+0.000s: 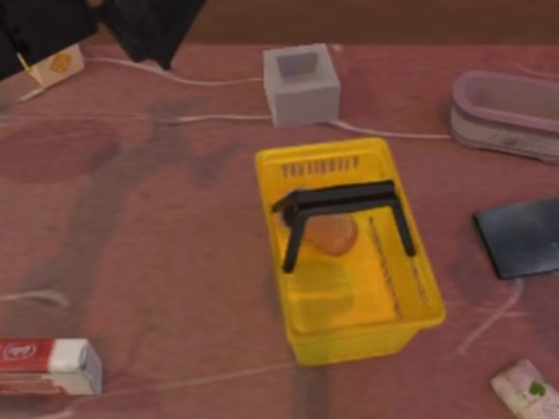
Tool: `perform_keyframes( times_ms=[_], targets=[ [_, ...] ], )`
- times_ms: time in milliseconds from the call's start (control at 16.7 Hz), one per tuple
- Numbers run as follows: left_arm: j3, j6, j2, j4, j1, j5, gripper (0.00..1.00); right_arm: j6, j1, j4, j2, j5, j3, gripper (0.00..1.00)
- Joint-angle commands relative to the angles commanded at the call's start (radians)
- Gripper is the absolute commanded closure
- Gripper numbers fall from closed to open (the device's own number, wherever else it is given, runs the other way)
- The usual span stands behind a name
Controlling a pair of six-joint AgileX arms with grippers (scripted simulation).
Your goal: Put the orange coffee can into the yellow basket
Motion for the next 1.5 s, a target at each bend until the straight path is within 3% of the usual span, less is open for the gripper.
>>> perform_keyframes(
  times_ms=[540, 900, 1200, 1500],
  targets=[
    [-0.472, -0.023, -0.898, -0.434, 0.123, -0.486, 0.00, -0.380, 0.251, -0.524, 0.805, 0.002, 0.750, 0.00],
    [-0.783, 0.038, -1.367, -0.677, 0.167, -0.740, 0.00, -0.576, 0.382, -0.795, 1.222, 0.003, 1.137, 0.00],
    [-0.942, 0.087, -1.580, -0.789, 0.180, -0.855, 0.00, -0.666, 0.442, -0.919, 1.413, 0.003, 1.316, 0.00],
    [-0.966, 0.096, -1.609, -0.806, 0.182, -0.871, 0.00, -0.678, 0.450, -0.936, 1.439, 0.003, 1.340, 0.00]
  ],
)
